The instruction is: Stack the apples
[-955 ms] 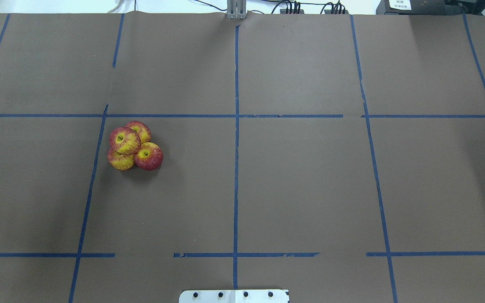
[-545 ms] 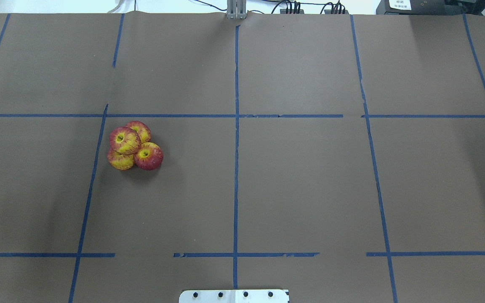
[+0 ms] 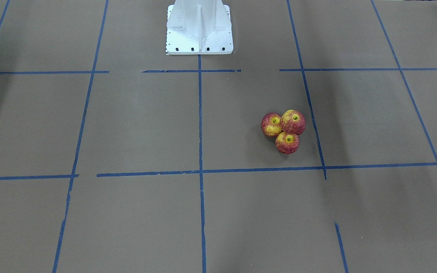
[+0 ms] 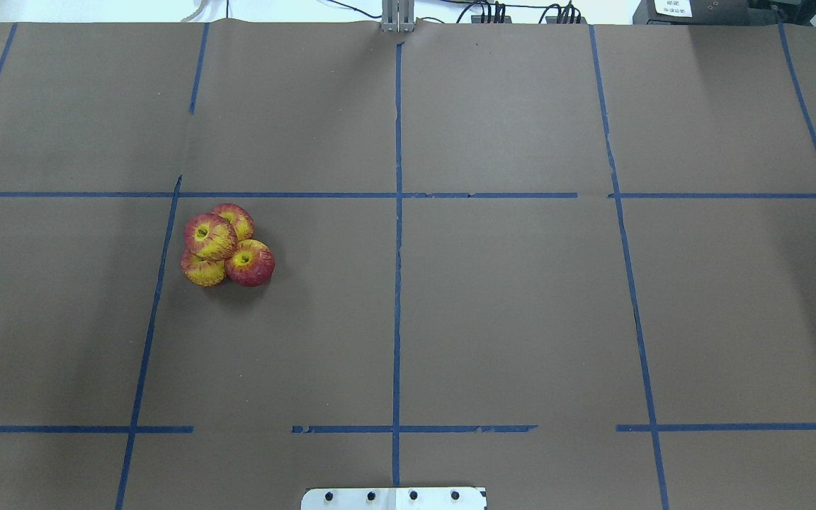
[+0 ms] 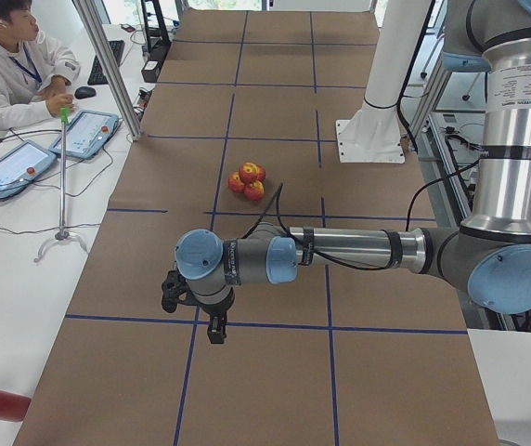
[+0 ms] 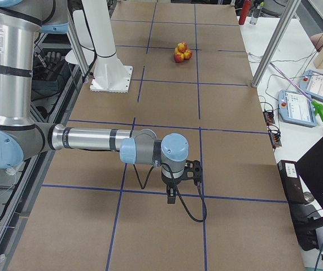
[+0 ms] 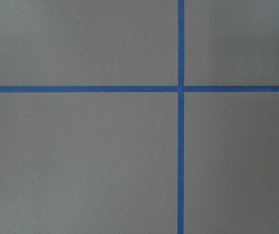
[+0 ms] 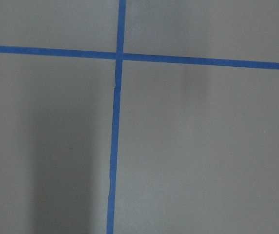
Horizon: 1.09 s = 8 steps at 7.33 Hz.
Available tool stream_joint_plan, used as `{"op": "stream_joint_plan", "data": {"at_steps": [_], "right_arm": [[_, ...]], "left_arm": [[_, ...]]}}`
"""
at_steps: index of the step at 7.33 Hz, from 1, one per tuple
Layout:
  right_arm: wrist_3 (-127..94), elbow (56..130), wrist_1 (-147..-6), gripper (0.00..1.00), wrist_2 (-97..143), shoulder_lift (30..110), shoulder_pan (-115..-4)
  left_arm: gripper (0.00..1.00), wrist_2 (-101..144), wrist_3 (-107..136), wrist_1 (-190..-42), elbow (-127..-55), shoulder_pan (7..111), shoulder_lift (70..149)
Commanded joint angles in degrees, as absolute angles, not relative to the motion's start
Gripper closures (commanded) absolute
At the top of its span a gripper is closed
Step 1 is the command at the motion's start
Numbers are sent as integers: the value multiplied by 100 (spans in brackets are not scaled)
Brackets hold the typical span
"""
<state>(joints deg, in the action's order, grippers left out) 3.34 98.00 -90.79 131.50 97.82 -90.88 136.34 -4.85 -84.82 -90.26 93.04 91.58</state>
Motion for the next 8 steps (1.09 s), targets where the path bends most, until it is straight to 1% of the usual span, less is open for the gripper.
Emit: {"op": "stream_joint_plan", "data": {"at_steps": [1, 8], "right_arm": [[334, 9800, -9079, 0, 13149, 9782, -9088], [334, 9800, -9079, 0, 13148, 9782, -9088]], "left_arm": [[0, 13623, -483, -8560, -9175, 9299, 9211], [0, 13623, -440, -8561, -9149, 9290, 9185]]}}
